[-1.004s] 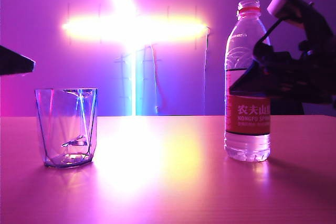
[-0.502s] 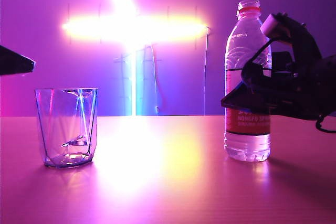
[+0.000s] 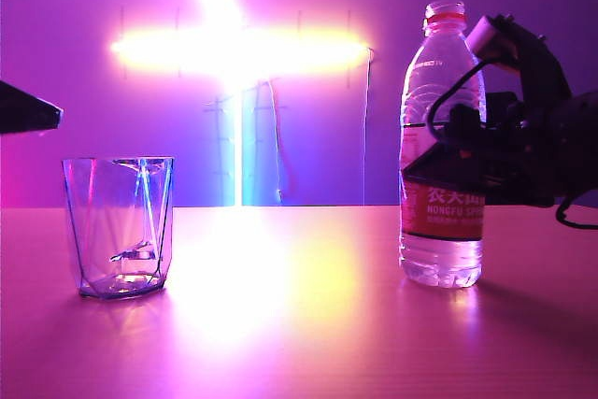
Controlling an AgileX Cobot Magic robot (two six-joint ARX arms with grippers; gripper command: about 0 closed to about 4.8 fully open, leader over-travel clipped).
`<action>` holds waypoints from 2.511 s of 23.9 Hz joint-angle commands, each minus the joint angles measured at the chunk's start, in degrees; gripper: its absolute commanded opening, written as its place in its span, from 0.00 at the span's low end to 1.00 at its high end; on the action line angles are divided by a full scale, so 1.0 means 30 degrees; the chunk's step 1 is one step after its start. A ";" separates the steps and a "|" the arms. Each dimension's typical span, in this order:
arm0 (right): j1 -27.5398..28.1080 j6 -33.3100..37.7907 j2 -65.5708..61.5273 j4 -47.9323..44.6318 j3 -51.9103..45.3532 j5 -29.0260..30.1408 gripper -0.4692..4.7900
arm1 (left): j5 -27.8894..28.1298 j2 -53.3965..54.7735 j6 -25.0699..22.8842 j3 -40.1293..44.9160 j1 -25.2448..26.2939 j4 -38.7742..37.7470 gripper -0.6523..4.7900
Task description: Pick up the mineral water bottle on the table and pour water into the mug until it's half full.
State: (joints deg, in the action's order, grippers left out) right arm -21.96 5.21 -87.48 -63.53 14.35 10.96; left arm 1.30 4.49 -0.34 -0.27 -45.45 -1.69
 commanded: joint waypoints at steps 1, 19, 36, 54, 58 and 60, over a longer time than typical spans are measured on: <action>-0.0022 0.0284 0.0051 -0.0379 0.0051 0.0248 0.61 | -0.0007 0.0015 0.0051 -0.0080 0.0036 0.0160 0.12; -0.2754 -0.7125 0.3606 1.2335 0.6914 0.0889 0.58 | 0.0000 -0.1188 0.0051 -0.0080 0.4080 0.0138 0.12; -0.6681 -1.6196 -0.0750 1.5103 1.2437 -0.5384 0.58 | -0.0007 -0.1384 0.0051 -0.0080 0.4080 0.0160 0.12; -0.7191 -2.4582 -0.2616 1.4732 1.4120 -0.9158 0.58 | -0.0015 -0.1384 0.0051 -0.0080 0.4095 0.0160 0.12; -0.7198 -2.5223 -0.2827 1.3894 1.4127 -0.9581 0.58 | -0.0007 -0.1384 0.0051 -0.0080 0.4095 0.0160 0.12; -0.7198 -2.5835 -0.2987 1.3559 1.4149 -0.9683 0.58 | -0.0015 -0.1384 0.0051 -0.0080 0.4095 0.0160 0.12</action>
State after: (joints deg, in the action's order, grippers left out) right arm -43.42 -70.22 -96.55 -18.39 56.03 -17.34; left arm 1.50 0.23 -0.34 -0.27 -33.19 -1.74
